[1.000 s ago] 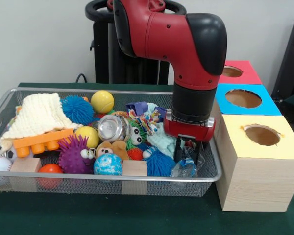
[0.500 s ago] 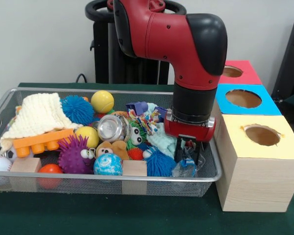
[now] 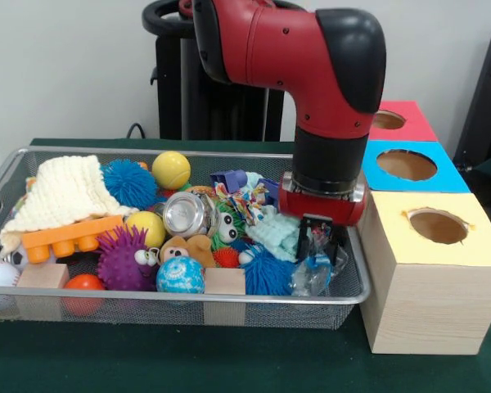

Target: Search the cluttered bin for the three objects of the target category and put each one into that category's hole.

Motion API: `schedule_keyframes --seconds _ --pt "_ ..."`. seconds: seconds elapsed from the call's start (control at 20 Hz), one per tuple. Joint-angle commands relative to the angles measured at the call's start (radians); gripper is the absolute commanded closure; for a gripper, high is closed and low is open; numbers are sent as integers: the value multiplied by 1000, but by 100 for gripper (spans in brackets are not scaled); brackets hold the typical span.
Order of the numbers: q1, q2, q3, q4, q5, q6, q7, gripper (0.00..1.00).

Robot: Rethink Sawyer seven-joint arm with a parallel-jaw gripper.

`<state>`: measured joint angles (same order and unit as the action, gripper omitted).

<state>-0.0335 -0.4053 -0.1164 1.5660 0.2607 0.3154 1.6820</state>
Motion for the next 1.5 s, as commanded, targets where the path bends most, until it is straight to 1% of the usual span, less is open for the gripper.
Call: schedule_keyframes --seconds 0.05,0.2,0.35,0.5,0.75,0.85,0.95,1.1,1.3,1.5 --pt "16 -148 11 48 35 259 207 100" --pt "23 -173 5 60 29 257 207 100" --pt "28 -187 13 83 31 229 211 100" --pt "17 -184 39 114 33 164 208 100" --pt "9 -177 62 144 16 58 200 100" --pt "10 -176 58 150 -10 9 186 100" --pt "17 -175 42 149 -34 -12 171 100" --pt "28 -182 25 151 -31 15 169 100" --pt "72 -228 -16 180 -3 108 215 100" --pt "114 -262 -47 212 20 146 259 100"
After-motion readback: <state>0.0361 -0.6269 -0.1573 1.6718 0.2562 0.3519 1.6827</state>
